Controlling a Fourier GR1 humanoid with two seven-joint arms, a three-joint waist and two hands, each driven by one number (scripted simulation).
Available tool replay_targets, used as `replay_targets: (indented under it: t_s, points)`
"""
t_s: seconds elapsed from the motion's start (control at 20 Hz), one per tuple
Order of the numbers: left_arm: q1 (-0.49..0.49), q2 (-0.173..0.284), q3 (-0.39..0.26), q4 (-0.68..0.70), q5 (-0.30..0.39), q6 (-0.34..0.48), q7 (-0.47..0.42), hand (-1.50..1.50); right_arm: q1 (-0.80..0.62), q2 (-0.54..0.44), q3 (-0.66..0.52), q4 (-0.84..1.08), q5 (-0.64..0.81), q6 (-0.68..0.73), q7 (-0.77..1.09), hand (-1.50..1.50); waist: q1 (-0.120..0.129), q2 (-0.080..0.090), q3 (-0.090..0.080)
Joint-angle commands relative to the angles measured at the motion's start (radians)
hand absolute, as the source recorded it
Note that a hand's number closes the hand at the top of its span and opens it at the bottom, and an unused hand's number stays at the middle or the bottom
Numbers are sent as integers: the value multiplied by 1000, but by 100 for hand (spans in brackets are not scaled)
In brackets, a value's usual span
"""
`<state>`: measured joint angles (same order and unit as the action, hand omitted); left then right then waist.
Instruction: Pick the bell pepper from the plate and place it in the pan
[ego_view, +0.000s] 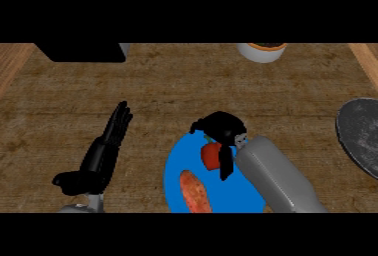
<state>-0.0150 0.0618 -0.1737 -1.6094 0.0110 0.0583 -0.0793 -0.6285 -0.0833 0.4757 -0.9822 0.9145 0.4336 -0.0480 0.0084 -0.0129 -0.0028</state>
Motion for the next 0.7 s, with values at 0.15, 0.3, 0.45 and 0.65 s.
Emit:
replay_targets:
  t_s: [0.15, 0.3, 0.45, 0.65]
  points:
    - [28, 31, 27, -41, 29, -58, 7, 0, 112, -45, -4, -71, 77, -89, -82, 150, -7, 12, 3]
    - [14, -22, 8, 11, -6, -14, -14, 0, 56, 27, -41, -56, 102, -125, -41, 150, -6, 12, 3]
    - [45, -29, 3, 60, -28, -5, -85, 0, 52, -8, -82, -165, 89, -154, -27, 150, -12, 11, 2]
    - [47, 9, 56, 6, 7, -6, -28, 0, 170, -27, -244, -237, 100, -264, 284, 150, -77, -8, 1]
